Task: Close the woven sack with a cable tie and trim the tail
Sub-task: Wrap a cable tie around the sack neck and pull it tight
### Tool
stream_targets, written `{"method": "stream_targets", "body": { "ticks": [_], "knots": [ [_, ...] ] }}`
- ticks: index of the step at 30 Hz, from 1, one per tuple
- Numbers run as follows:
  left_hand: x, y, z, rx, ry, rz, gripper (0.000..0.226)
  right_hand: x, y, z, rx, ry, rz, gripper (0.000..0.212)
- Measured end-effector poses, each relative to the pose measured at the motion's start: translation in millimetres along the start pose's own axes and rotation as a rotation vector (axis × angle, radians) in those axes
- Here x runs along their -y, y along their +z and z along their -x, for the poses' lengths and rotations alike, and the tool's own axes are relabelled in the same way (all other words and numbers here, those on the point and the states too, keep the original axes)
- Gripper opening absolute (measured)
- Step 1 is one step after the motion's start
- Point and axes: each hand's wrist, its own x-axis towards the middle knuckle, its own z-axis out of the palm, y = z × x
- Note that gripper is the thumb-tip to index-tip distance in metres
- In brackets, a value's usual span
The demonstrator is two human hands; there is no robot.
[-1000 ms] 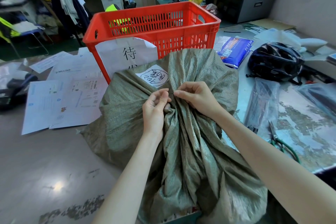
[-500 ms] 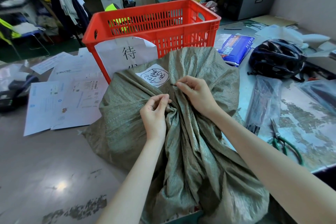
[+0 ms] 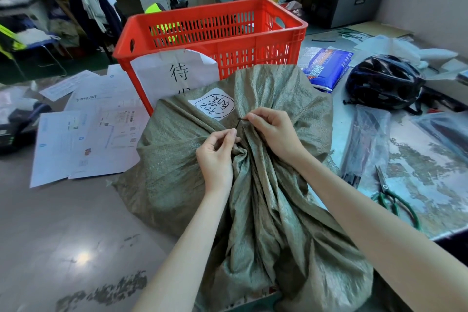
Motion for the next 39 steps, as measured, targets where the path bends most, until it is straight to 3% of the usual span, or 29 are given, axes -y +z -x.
{"method": "stream_targets", "body": {
  "ticks": [25, 39],
  "knots": [
    [-2.2, 1.3, 1.4, 0.002, -0.019, 0.009, 0.009, -2.2, 2.4, 0.2, -0.056, 0.022, 0.011, 0.021],
    [-0.2, 0.5, -0.8, -0.004, -0.043, 0.017, 0.009, -5.2, 3.0, -0.2, 0.074, -0.046, 0.199, 0.024]
  ]
}}
